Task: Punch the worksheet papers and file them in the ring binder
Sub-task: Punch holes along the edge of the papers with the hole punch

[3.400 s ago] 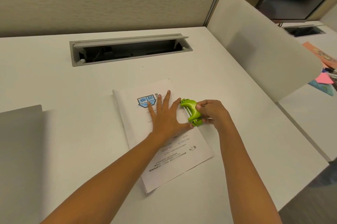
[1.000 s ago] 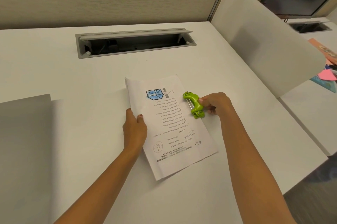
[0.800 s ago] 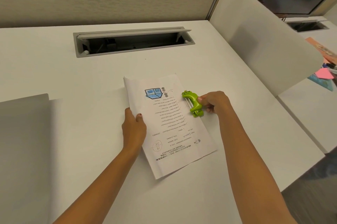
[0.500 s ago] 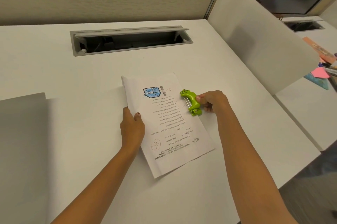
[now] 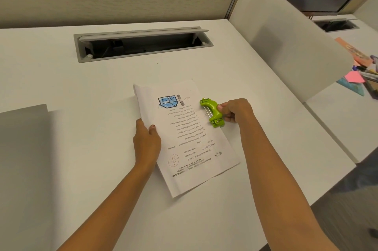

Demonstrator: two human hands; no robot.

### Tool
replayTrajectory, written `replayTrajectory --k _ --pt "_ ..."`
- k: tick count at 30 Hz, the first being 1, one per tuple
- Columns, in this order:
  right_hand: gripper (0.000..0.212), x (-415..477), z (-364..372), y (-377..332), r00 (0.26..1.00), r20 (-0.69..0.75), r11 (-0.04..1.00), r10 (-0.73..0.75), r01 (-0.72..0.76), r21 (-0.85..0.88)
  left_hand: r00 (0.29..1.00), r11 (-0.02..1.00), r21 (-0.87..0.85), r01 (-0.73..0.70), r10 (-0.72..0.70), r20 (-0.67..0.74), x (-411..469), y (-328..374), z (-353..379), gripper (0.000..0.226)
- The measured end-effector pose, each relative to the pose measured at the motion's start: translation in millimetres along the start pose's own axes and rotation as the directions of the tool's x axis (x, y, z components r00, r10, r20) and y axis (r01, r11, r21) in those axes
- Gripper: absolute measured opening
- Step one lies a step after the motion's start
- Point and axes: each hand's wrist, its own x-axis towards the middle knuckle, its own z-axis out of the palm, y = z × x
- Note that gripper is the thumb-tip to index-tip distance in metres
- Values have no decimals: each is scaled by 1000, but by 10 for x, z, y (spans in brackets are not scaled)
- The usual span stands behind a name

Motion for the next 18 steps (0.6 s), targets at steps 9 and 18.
replayTrajectory --k 9,18 --pt "12 113 18 1 999 -13 1000 29 -29 0 1000 1000 6 4 -4 -6 5 -3 4 27" --pt "4 193 129 -4 983 -151 985 103 -123 -123 1000 1000 25 -1 1 -10 28 -30 18 27"
